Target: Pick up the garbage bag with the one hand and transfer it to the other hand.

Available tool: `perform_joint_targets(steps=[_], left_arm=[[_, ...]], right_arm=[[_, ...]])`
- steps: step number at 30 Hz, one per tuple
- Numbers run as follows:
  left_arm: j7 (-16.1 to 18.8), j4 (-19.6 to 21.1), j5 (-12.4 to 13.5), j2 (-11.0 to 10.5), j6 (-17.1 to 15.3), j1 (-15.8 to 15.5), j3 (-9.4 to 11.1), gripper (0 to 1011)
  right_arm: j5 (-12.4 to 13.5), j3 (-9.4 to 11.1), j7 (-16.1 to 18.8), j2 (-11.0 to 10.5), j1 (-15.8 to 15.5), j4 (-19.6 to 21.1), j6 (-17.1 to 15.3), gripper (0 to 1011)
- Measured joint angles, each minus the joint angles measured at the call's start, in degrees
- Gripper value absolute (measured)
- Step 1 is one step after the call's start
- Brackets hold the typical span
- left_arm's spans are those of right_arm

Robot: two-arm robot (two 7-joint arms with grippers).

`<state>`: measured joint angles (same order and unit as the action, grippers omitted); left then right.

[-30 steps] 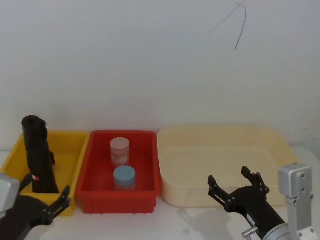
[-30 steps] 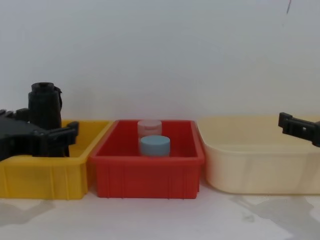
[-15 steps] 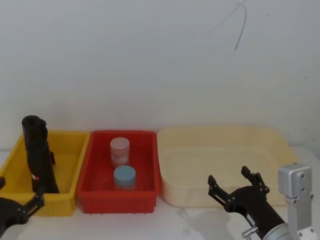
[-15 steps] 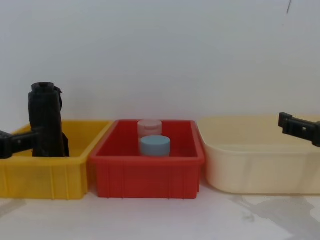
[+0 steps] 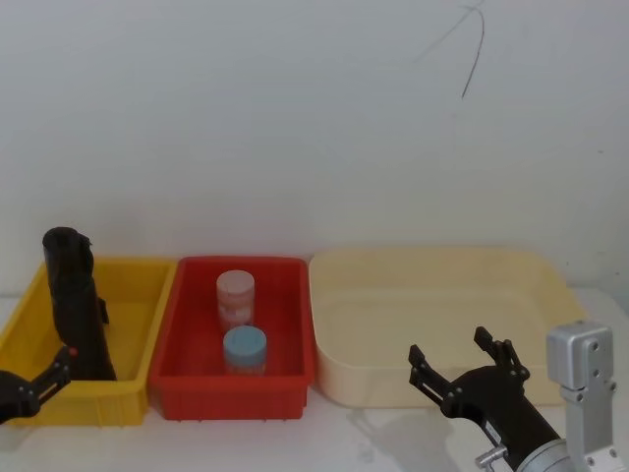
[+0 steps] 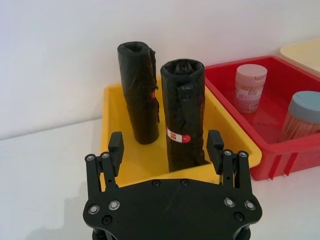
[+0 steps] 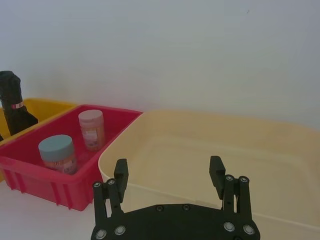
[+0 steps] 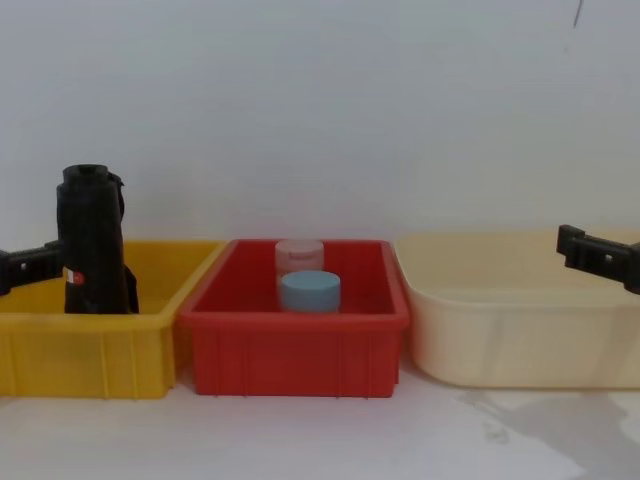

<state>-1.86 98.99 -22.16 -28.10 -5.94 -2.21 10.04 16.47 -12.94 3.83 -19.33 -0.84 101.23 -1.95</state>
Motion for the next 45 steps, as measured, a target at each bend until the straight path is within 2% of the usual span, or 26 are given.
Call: perform_joint_targets(steps=[9, 15, 41, 45], left_arm=[[-3.1, -2.87, -0.36, 0.05, -0.46, -3.76, 0.54, 1001], [-4.5, -4.76, 0.31, 0.15, -0.49, -5.99, 1.34, 1001], [-14.67, -19.16, 3.26, 2.63, 0.81, -18.55, 6.98, 1001], [-15.65, -20.31, 3.52, 2.91, 0.99, -19.59, 7.49, 933]], right_arm=[[0.0, 0.0, 0.0, 0.0, 0.0, 0.0, 0.0, 1001], [0.0, 0.0, 0.0, 0.0, 0.0, 0.0, 0.0, 1001], [0.0, 0.0, 0.0, 0.0, 0.0, 0.0, 0.0, 1001], [-0.01, 0.0, 0.0, 0.0, 0.0, 0.0, 0.0, 1001]])
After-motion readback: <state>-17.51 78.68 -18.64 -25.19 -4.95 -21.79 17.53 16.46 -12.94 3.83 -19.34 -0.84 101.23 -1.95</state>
